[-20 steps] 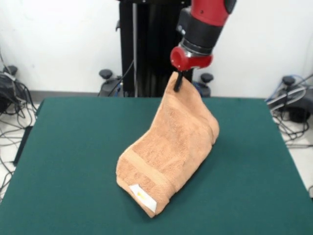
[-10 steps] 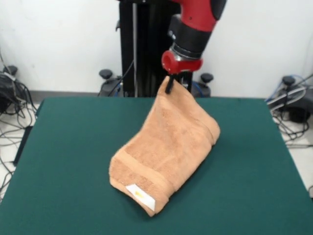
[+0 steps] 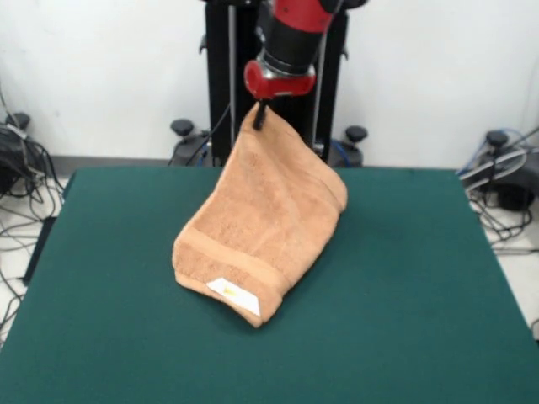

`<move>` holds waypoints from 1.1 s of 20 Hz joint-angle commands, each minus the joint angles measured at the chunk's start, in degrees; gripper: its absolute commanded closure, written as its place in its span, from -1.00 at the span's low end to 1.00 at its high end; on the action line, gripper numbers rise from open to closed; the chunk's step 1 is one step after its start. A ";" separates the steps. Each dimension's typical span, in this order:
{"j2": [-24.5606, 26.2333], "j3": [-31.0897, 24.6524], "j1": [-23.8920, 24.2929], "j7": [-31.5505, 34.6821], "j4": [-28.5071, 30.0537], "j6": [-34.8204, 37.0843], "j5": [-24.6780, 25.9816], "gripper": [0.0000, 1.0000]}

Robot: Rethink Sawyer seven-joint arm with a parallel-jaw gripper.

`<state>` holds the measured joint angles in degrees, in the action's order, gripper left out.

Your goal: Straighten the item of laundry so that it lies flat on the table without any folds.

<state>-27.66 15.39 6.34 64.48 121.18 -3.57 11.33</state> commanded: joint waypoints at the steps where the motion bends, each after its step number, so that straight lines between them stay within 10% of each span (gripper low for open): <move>1: 5.14 -0.26 3.04 11.57 0.58 -6.92 3.95 1.00; 22: 6.90 6.74 5.78 4.60 -12.17 -8.16 13.27 1.00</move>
<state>-20.58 21.52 11.21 64.48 116.93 -14.01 21.82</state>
